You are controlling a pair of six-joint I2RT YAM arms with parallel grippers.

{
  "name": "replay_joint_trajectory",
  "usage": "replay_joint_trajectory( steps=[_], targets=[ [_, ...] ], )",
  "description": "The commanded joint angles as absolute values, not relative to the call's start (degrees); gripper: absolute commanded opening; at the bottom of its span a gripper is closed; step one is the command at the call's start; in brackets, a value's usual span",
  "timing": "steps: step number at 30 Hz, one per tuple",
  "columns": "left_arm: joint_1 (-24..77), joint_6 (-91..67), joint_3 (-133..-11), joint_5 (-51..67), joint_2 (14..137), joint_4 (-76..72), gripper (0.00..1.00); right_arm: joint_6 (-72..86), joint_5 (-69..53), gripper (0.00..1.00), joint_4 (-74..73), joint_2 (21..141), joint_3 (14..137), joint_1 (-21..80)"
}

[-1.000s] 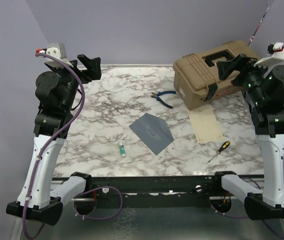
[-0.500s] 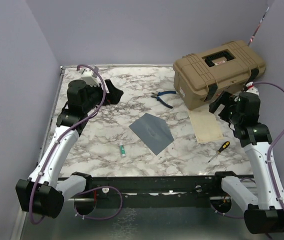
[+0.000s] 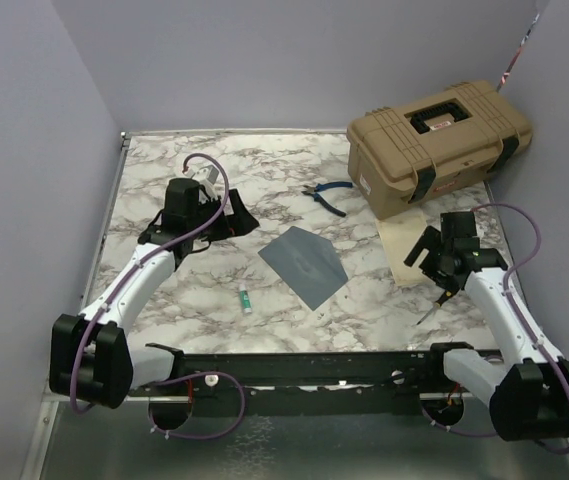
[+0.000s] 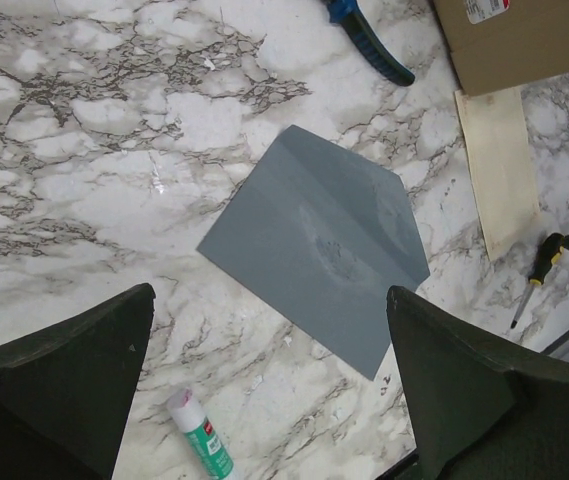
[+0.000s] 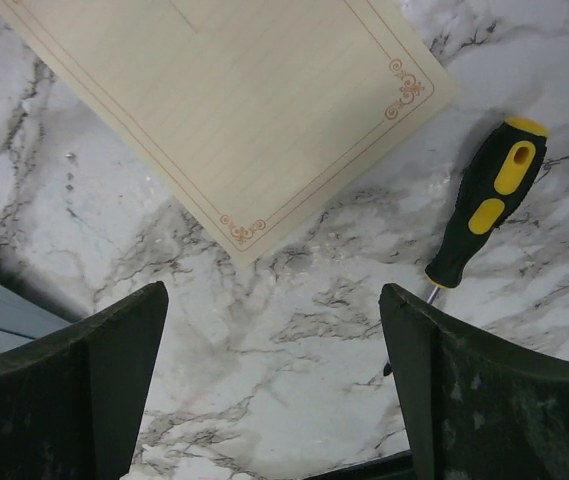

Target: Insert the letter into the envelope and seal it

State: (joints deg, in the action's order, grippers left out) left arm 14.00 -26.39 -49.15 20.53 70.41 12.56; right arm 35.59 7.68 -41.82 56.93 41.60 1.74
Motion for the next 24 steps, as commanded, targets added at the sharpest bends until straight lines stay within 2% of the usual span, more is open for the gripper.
replay_joint_trajectory(
  steps=[1,12,19,24],
  targets=[
    [14.26,-28.9,-48.49,20.8,69.1,11.27,0.99,36.26,6.33,0.89,-37.08,62.96,40.81,1.39],
    [14.24,-30.22,-44.53,14.33,62.52,10.59,0.99,33.5,4.79,0.82,-28.93,76.28,38.22,1.41],
    [14.26,-31.29,-45.37,11.12,62.27,10.3,0.99,37.44,8.68,0.78,-32.67,77.99,39.29,1.41],
    [14.27,-32.04,-44.86,10.19,61.56,10.36,0.99,42.63,5.16,0.71,-29.46,76.61,37.2,1.41]
  ],
)
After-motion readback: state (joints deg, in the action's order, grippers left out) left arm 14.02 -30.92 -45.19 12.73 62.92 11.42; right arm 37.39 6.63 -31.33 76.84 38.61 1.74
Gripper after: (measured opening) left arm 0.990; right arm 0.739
